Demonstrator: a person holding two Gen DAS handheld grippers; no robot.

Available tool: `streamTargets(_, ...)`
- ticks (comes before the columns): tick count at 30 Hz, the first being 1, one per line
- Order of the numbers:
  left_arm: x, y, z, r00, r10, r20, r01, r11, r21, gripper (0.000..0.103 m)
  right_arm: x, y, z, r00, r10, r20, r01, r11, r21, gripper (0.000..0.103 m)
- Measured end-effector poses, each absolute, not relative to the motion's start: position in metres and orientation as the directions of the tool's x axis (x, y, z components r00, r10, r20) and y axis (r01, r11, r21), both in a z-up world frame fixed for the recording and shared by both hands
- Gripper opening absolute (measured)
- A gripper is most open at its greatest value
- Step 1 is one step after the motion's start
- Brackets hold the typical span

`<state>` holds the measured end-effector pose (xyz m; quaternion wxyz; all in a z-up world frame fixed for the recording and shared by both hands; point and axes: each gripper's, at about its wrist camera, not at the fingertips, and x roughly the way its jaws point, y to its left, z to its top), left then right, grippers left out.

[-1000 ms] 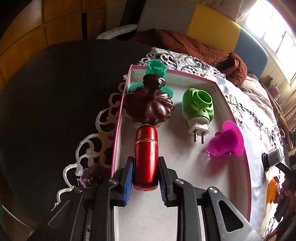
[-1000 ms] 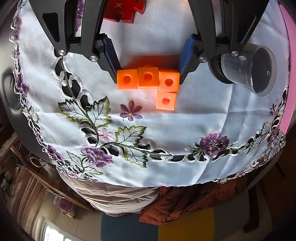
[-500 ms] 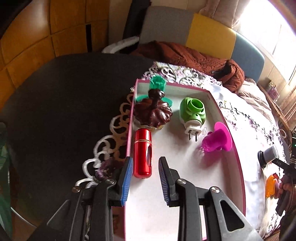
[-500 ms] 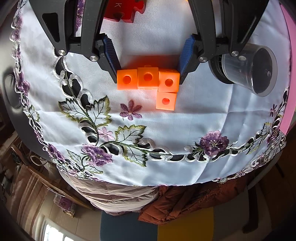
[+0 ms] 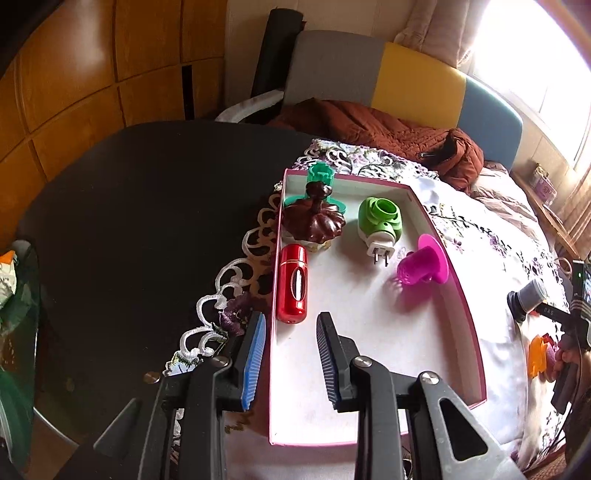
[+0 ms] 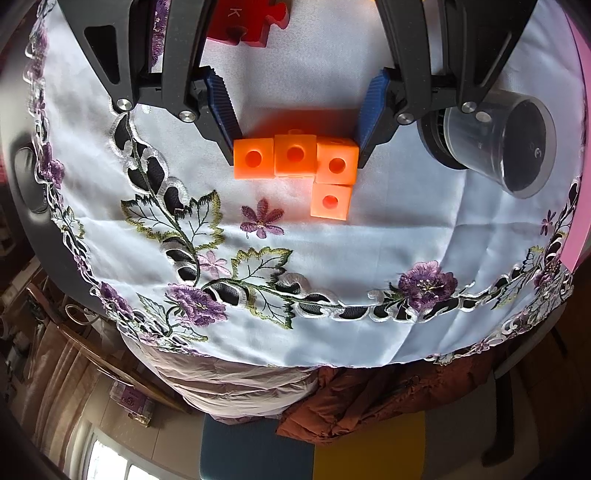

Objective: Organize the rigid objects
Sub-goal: 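Carry the orange cubes into the tray and open the right tool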

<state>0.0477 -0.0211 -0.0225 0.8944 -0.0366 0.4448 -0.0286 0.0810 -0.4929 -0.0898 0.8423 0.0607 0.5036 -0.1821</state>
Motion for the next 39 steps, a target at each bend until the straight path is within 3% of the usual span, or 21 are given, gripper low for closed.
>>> streamTargets(19,0.035,-0.018,-0.021,0.618,-0.104,-0.779,0.053,0.995,-0.09,0.028,0.083,-0.494,-0.087,0.41,-0.266,-0.872,0.399,0.912,-0.091,0.059)
streamTargets(27,0.033,0.004,-0.033,0.603,-0.087,-0.793,0.006,0.994,-0.105,0.028,0.067,-0.496,-0.032,0.512,-0.327,-0.794,0.473,0.879,-0.058,0.059)
streamTargets(32,0.033,0.014,-0.036,0.604,-0.09,-0.792,-0.019,0.992,-0.127,0.028,0.059,-0.454,0.004,0.608,-0.27,-0.747,0.379,0.925,-0.026,0.059)
streamTargets(39,0.032,0.019,-0.039,0.611,-0.102,-0.785,-0.017,0.99,-0.141,0.028,0.062,-0.335,0.03,0.677,0.022,-0.736,0.02,0.999,0.049,0.059)
